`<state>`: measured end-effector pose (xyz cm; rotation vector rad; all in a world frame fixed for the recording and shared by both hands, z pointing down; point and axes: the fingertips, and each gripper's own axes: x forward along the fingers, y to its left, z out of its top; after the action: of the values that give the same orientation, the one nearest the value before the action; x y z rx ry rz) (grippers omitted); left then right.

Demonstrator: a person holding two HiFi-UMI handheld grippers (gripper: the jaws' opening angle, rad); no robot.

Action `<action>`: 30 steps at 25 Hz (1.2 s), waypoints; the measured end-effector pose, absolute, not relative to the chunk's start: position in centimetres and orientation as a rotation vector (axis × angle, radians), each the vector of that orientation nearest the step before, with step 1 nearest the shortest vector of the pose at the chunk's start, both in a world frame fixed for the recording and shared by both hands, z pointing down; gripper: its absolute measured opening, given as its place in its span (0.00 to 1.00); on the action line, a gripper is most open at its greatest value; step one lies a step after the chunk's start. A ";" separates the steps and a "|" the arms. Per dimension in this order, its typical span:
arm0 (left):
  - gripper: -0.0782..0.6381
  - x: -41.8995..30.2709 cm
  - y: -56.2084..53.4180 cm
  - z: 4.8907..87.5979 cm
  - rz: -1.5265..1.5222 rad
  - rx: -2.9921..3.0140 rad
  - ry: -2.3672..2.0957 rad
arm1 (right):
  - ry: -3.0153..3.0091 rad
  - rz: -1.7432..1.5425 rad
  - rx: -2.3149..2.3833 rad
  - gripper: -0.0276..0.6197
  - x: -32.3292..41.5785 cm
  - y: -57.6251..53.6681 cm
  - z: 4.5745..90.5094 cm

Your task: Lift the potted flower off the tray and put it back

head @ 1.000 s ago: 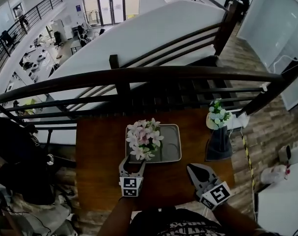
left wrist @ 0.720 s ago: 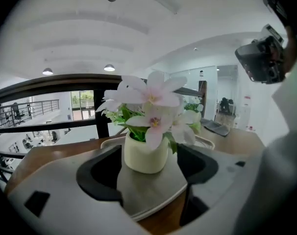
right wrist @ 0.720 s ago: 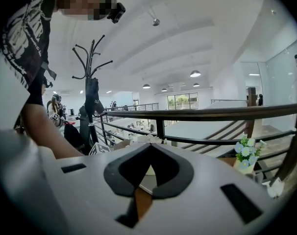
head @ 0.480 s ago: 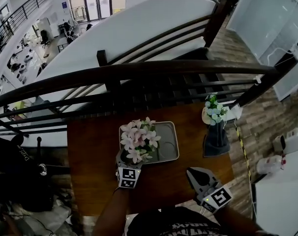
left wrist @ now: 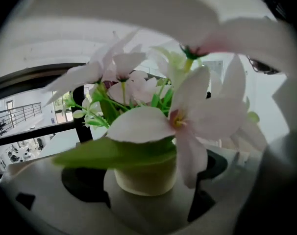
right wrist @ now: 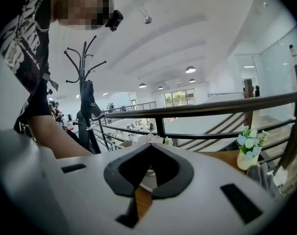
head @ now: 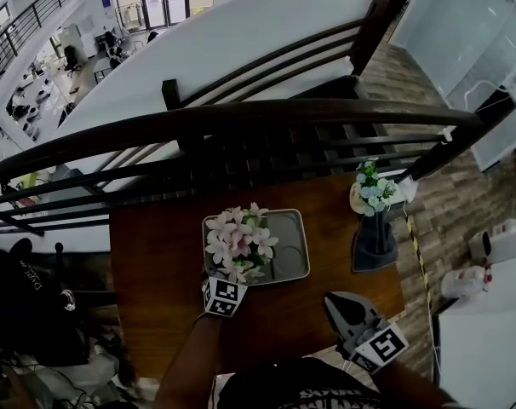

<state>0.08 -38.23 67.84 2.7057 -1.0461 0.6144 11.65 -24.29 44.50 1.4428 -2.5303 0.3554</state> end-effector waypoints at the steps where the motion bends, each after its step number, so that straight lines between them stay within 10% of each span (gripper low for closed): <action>1: 0.81 0.3 -38.4 68.1 0.611 2.707 -1.044 | -2.533 0.353 1.439 0.03 11.6 -24.4 44.7; 30: 0.76 1.4 -39.0 67.0 0.589 2.661 -1.125 | -2.544 0.407 1.390 0.03 13.8 -24.5 45.0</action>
<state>1.40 -39.00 66.95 2.6606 -1.1249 0.5894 13.83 -24.55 45.01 1.3896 -2.5438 0.4067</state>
